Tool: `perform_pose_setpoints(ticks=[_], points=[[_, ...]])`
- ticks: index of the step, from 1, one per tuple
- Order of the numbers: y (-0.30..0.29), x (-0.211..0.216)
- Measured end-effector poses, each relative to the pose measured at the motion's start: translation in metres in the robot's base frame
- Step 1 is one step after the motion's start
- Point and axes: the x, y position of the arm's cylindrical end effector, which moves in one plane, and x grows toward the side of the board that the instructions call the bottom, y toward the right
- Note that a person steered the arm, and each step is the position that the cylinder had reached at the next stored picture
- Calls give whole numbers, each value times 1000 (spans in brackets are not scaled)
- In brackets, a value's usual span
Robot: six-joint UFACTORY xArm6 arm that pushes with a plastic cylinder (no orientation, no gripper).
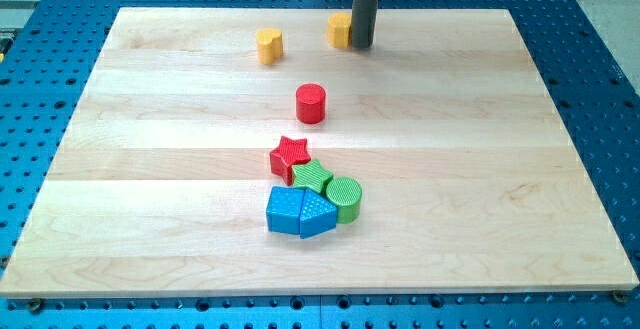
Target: Move the heart to the left of the hexagon
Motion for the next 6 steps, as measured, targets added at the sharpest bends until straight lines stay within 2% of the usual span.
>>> perform_pose_setpoints(ticks=[1, 2, 3, 4, 5, 6], points=[[-21, 38], [-99, 62], [-182, 52], [-107, 30], [-110, 36], [-131, 98]])
